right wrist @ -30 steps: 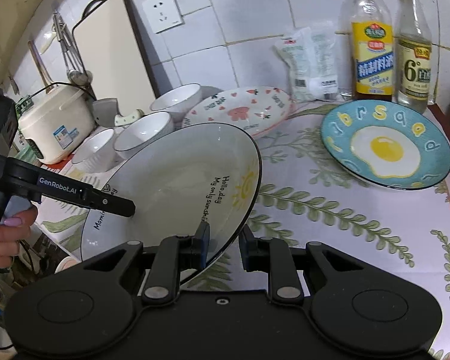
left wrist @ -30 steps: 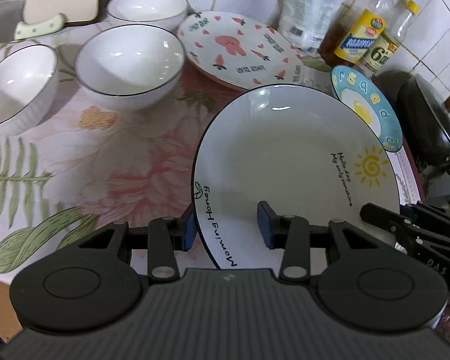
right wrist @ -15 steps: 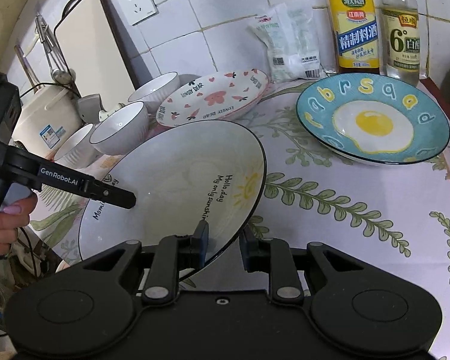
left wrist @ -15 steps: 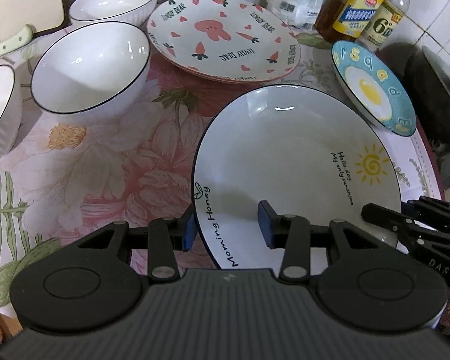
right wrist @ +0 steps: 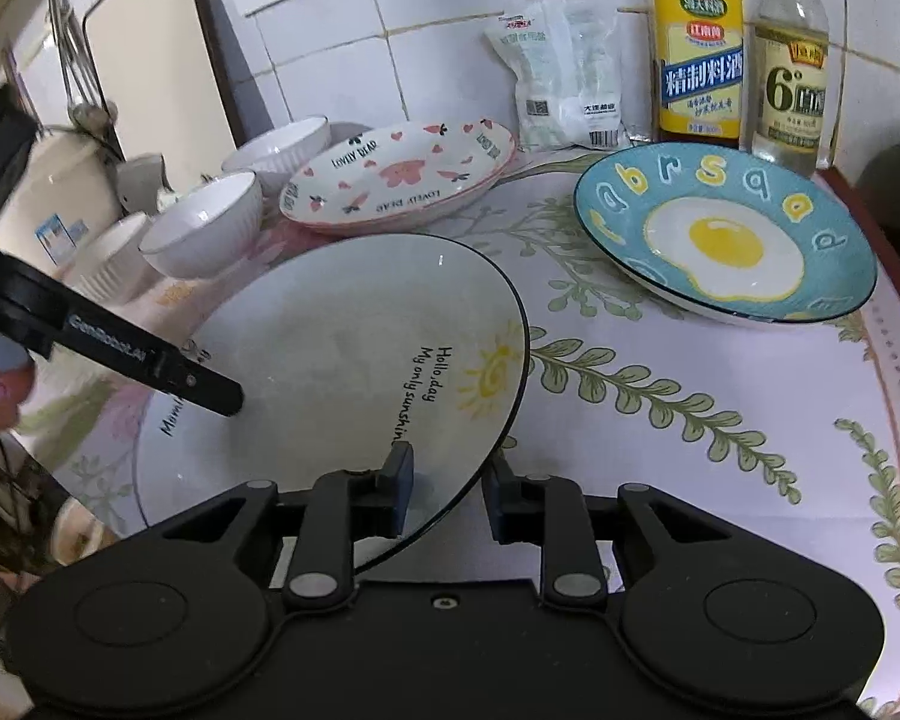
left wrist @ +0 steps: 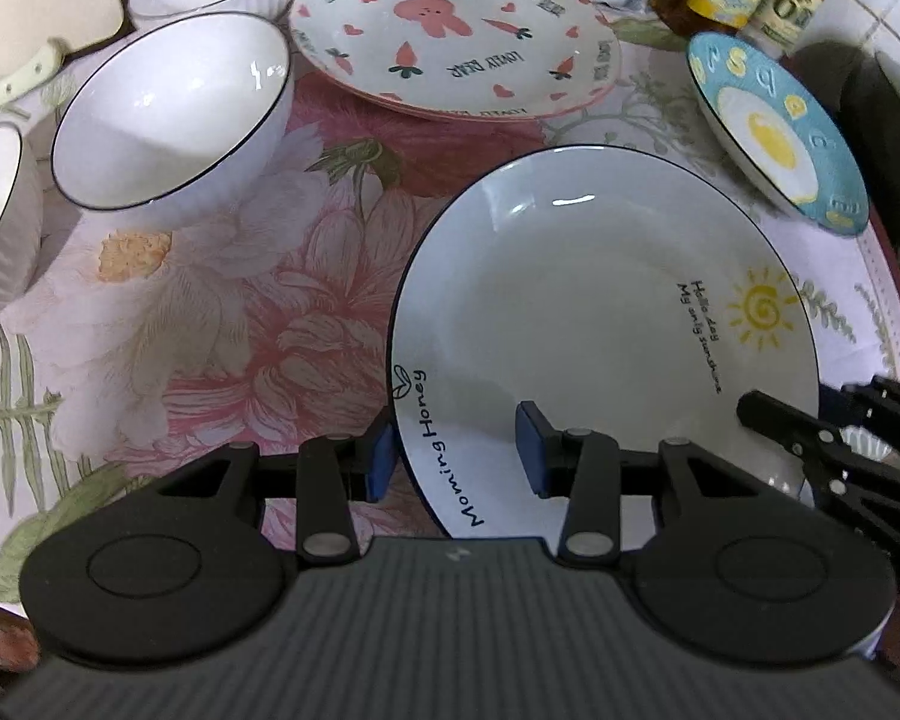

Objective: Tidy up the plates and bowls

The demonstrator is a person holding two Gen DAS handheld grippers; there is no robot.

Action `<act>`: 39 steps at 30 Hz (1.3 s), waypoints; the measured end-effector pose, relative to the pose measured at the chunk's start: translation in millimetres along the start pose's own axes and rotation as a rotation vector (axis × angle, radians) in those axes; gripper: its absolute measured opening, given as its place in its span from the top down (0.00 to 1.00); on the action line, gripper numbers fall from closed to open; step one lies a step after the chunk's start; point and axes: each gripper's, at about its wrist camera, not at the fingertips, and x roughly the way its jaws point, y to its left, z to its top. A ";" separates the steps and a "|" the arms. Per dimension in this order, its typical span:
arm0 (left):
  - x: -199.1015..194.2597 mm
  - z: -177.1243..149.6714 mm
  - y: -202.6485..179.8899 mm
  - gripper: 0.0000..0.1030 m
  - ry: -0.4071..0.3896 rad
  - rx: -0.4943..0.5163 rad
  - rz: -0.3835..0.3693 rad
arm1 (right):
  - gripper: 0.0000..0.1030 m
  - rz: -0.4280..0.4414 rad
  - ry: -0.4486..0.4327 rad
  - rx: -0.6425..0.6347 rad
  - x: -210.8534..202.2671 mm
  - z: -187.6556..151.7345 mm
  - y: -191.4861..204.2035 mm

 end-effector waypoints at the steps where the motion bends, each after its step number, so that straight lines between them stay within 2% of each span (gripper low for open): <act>1: -0.1 0.4 -1.7 0.61 0.004 0.018 0.006 | 0.68 -0.023 0.010 -0.017 1.2 0.2 3.5; 6: -4.2 2.5 -6.0 0.62 0.022 0.077 0.027 | 0.63 -0.105 0.052 -0.073 0.8 6.9 16.7; 10: -15.1 5.9 -5.1 0.61 0.017 0.091 0.021 | 0.60 -0.168 0.045 -0.118 -9.2 12.4 26.1; 13: -25.9 9.7 -2.0 0.60 0.008 0.086 0.010 | 0.49 -0.159 -0.020 -0.119 -25.7 21.2 30.7; 16: -39.9 16.2 4.8 0.58 -0.025 0.044 -0.035 | 0.40 -0.137 -0.100 -0.114 -44.2 33.2 35.2; 18: -51.7 21.3 9.9 0.56 -0.068 0.011 -0.067 | 0.34 -0.120 -0.156 -0.110 -54.3 41.7 39.4; 22: -73.2 31.2 16.8 0.53 -0.169 -0.029 -0.067 | 0.29 -0.114 -0.264 -0.115 -64.5 60.0 50.3; 25: -85.4 40.1 25.9 0.52 -0.249 -0.086 -0.122 | 0.16 -0.143 -0.365 -0.123 -64.3 72.4 54.1; 27: -89.9 45.4 30.0 0.52 -0.294 -0.148 -0.131 | 0.16 -0.151 -0.438 -0.120 -59.0 78.6 54.4; 29: -91.5 51.0 29.4 0.52 -0.341 -0.178 -0.137 | 0.16 -0.151 -0.442 -0.096 -49.9 87.7 51.9; 32: -82.7 58.9 29.6 0.51 -0.353 -0.241 -0.158 | 0.16 -0.093 -0.416 0.022 -33.1 104.6 37.6; 39: -35.0 70.8 23.8 0.46 -0.319 -0.338 -0.046 | 0.16 0.082 -0.248 0.264 32.0 136.6 -12.3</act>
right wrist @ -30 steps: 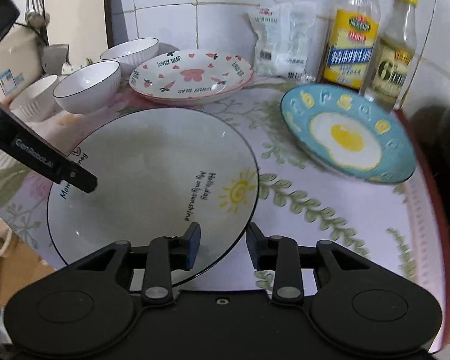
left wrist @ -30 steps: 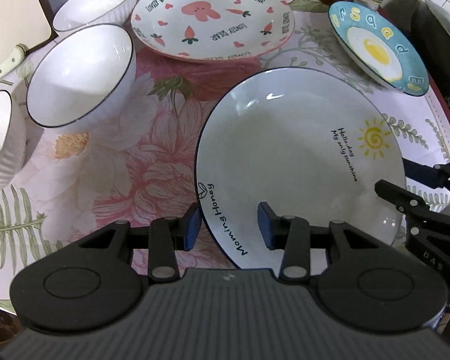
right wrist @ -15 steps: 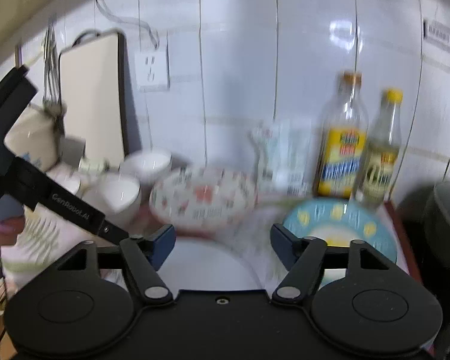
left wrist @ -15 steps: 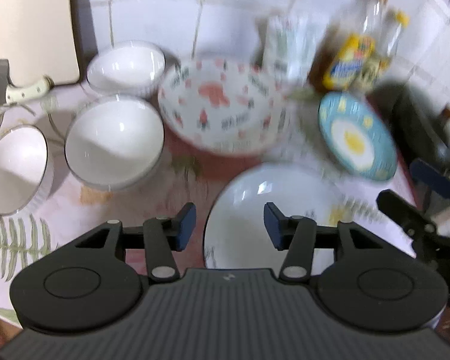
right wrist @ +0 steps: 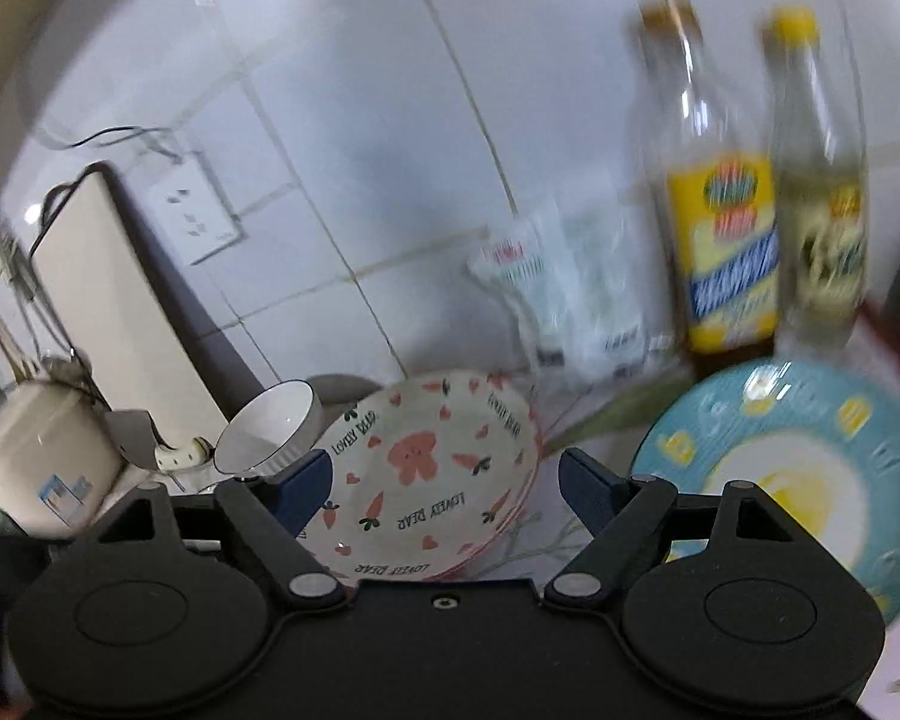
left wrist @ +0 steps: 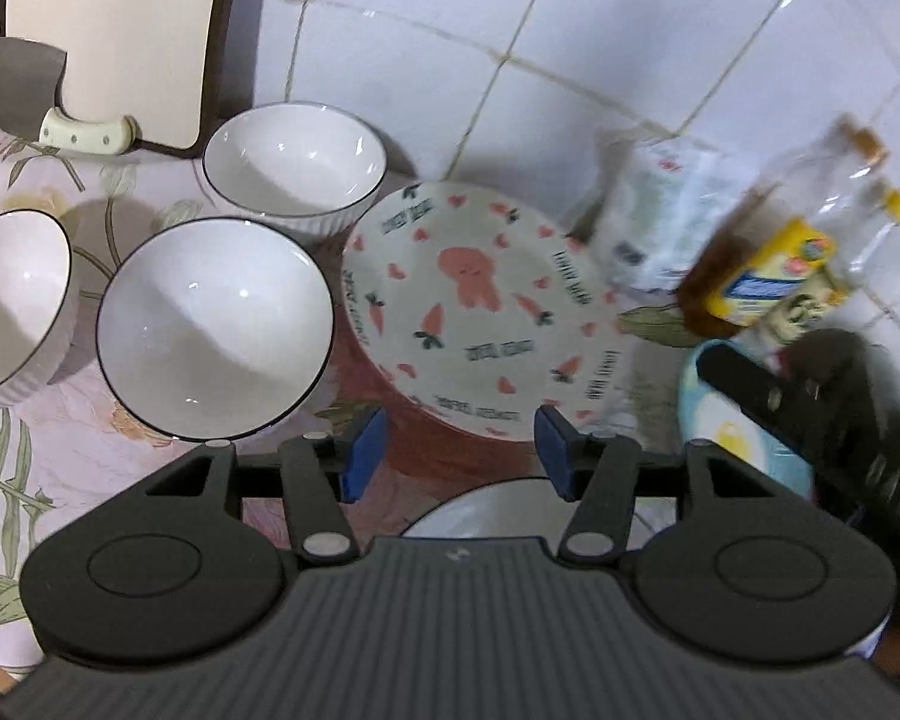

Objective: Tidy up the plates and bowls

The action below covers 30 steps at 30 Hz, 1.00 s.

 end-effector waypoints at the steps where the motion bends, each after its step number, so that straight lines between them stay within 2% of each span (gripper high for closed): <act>1: 6.6 -1.0 -0.3 0.45 0.006 -0.003 0.021 | 0.16 0.006 0.020 0.028 9.0 0.8 -5.4; 4: 26.0 -2.3 -0.8 0.45 0.029 -0.015 0.070 | 0.18 0.016 0.066 0.079 36.6 6.2 -18.2; 7: 36.3 -1.8 -1.1 0.45 0.037 -0.009 0.114 | 0.18 -0.006 0.096 0.032 58.3 9.8 -18.2; 13: 54.3 7.1 2.7 0.45 0.079 -0.039 0.119 | 0.21 -0.011 0.140 0.039 96.0 14.6 -29.0; 16: 61.4 11.2 5.2 0.45 0.123 -0.082 0.072 | 0.32 -0.017 0.159 0.040 110.9 16.6 -32.0; 18: 63.4 11.8 4.6 0.46 0.138 -0.106 0.046 | 0.43 -0.005 0.175 0.038 118.8 17.2 -32.5; 22: 71.9 8.5 7.3 0.50 0.154 -0.156 0.074 | 0.57 -0.025 0.181 0.018 127.3 17.5 -33.1; 24: 71.6 4.7 9.7 0.56 0.126 -0.179 0.078 | 0.72 -0.046 0.185 0.019 129.1 16.7 -35.3; 26: 70.4 3.0 9.1 0.67 0.103 -0.181 0.083 | 0.81 -0.059 0.187 0.020 131.1 16.0 -38.8; 28: 69.8 1.9 10.4 0.78 0.075 -0.208 0.082 | 0.83 -0.051 0.223 0.042 134.3 14.2 -43.9; 30: 65.9 -0.8 15.7 0.80 0.040 -0.279 0.096 | 0.83 -0.054 0.227 0.061 135.0 15.2 -44.4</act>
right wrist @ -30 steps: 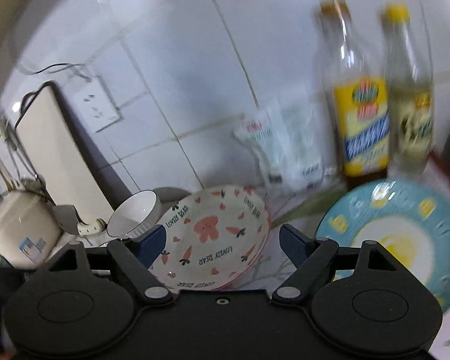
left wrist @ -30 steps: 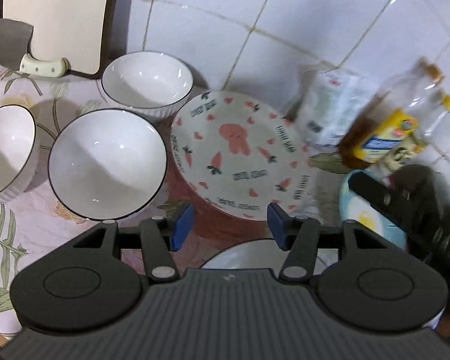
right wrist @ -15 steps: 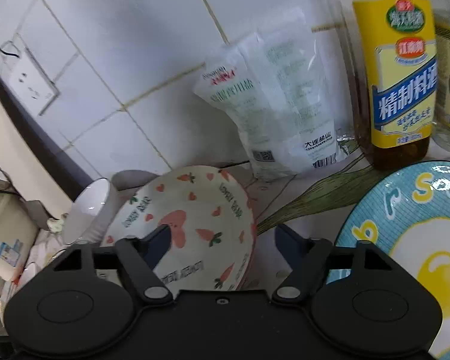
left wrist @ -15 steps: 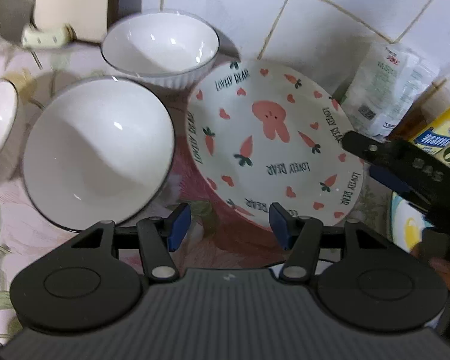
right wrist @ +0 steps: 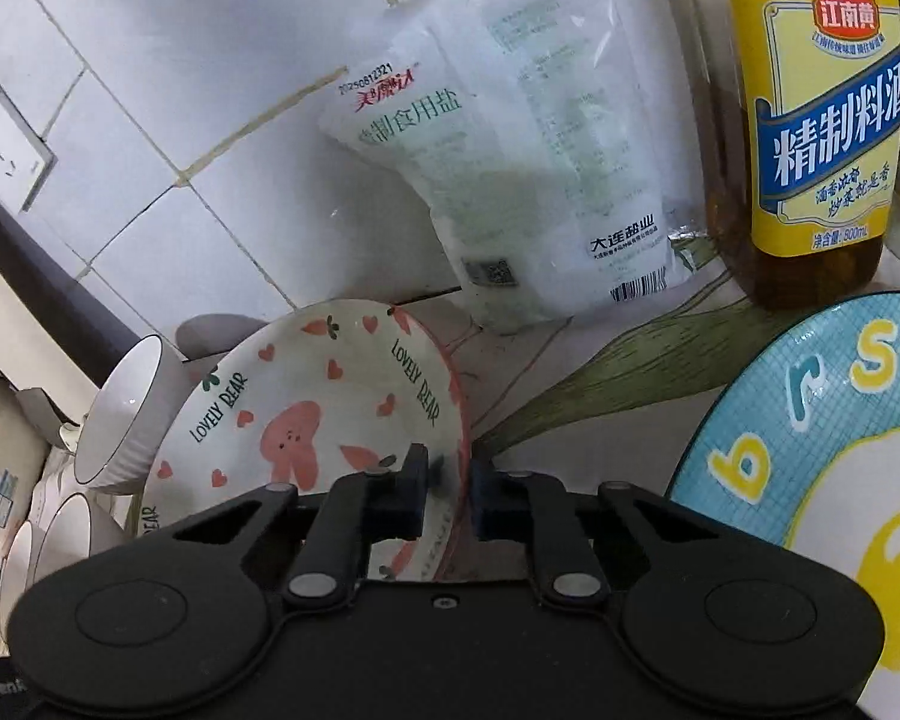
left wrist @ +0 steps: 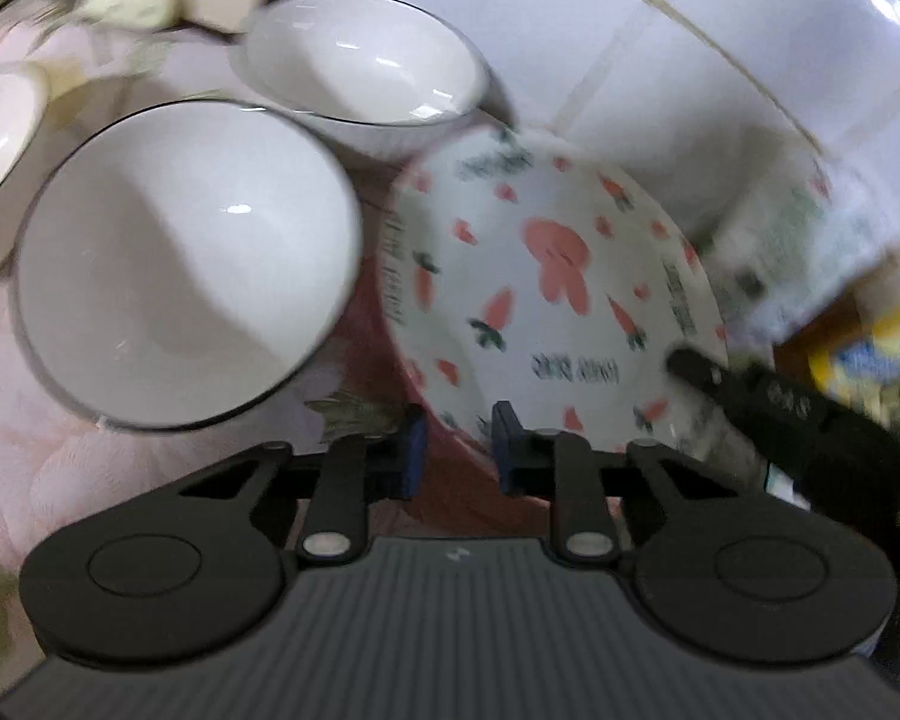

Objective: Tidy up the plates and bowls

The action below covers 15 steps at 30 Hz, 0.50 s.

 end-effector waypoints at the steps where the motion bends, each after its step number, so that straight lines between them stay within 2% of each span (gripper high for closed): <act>1: 0.4 -0.4 3.6 0.82 -0.002 -0.034 -0.014 | 0.83 0.000 0.002 0.014 0.6 0.7 -0.6; 4: 5.3 1.8 12.7 0.83 0.004 -0.106 -0.048 | 0.81 -0.002 -0.017 0.010 2.2 -1.1 0.9; 7: 8.1 3.4 13.8 0.83 0.004 -0.124 -0.057 | 0.77 -0.010 -0.035 -0.017 4.8 -3.4 5.1; 12: 4.0 2.0 1.7 0.84 -0.006 -0.029 -0.028 | 0.81 0.007 -0.017 -0.043 2.2 -0.7 4.0; 14: -3.0 6.3 -0.2 0.81 -0.023 0.007 -0.012 | 0.86 0.037 -0.026 -0.054 -7.2 -1.7 5.4; 15: -6.8 9.2 -2.2 0.80 -0.029 0.036 -0.004 | 0.85 0.058 -0.034 -0.062 -15.7 -2.2 6.8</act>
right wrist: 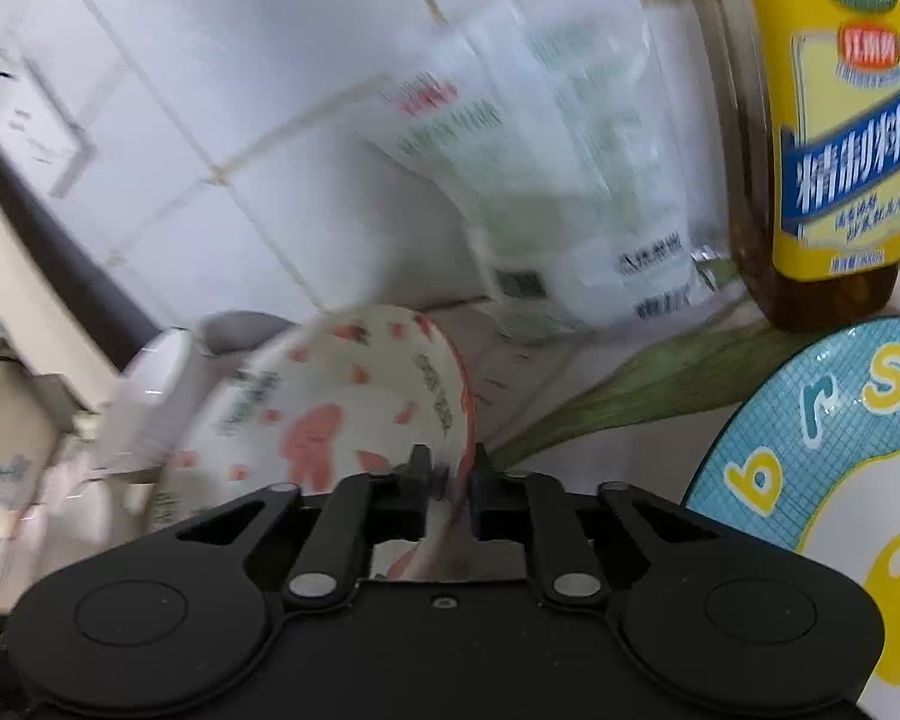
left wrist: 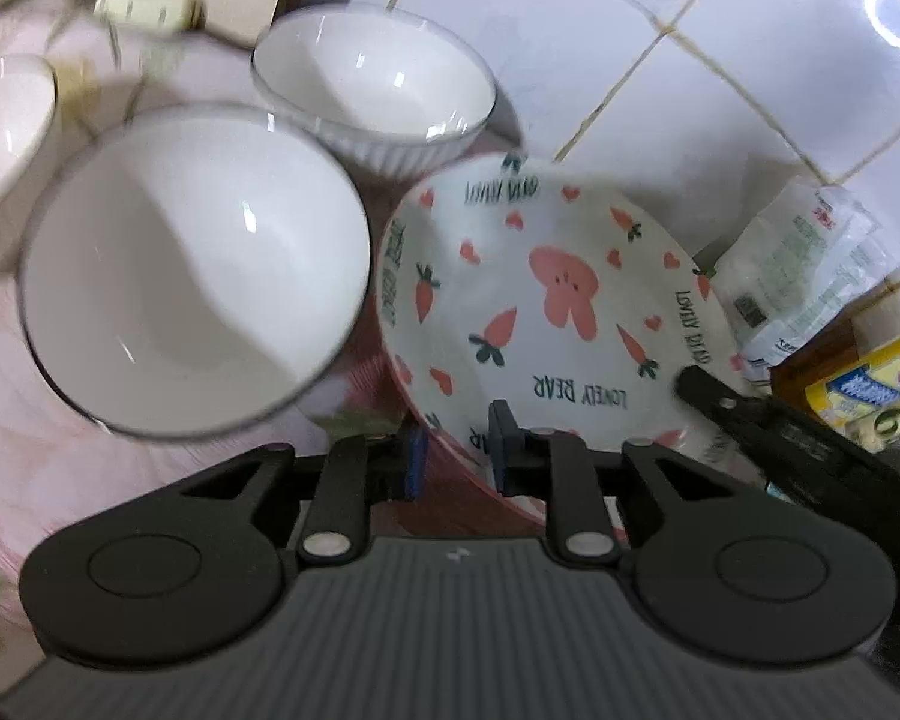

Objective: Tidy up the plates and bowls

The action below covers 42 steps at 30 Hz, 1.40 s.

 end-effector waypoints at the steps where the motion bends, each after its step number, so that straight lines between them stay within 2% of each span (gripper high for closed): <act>1: -4.7 1.5 -0.8 0.80 0.000 0.020 0.000 | 0.83 0.009 -0.005 -0.020 -7.6 0.2 4.3; 6: -28.3 -5.6 -3.1 0.79 0.003 0.082 -0.007 | 0.83 0.031 -0.007 -0.003 -27.5 -2.1 9.0; 13: -63.4 -15.7 -6.5 0.79 0.020 0.140 -0.032 | 0.82 0.015 -0.030 -0.013 -67.4 -20.4 23.2; 25: -150.2 -47.3 -14.0 0.79 0.021 0.244 -0.111 | 0.80 -0.040 -0.095 -0.018 -169.3 -52.1 57.7; 31: -194.7 -67.6 -11.7 0.79 0.015 0.287 -0.123 | 0.80 -0.052 -0.123 -0.022 -210.0 -75.6 81.0; 35: -207.8 -82.5 -6.8 0.79 0.040 0.305 -0.138 | 0.80 -0.072 -0.125 -0.018 -228.0 -95.9 87.5; 42: -205.9 -104.3 3.1 0.79 0.115 0.347 -0.160 | 0.79 -0.108 -0.100 0.030 -241.5 -131.7 83.4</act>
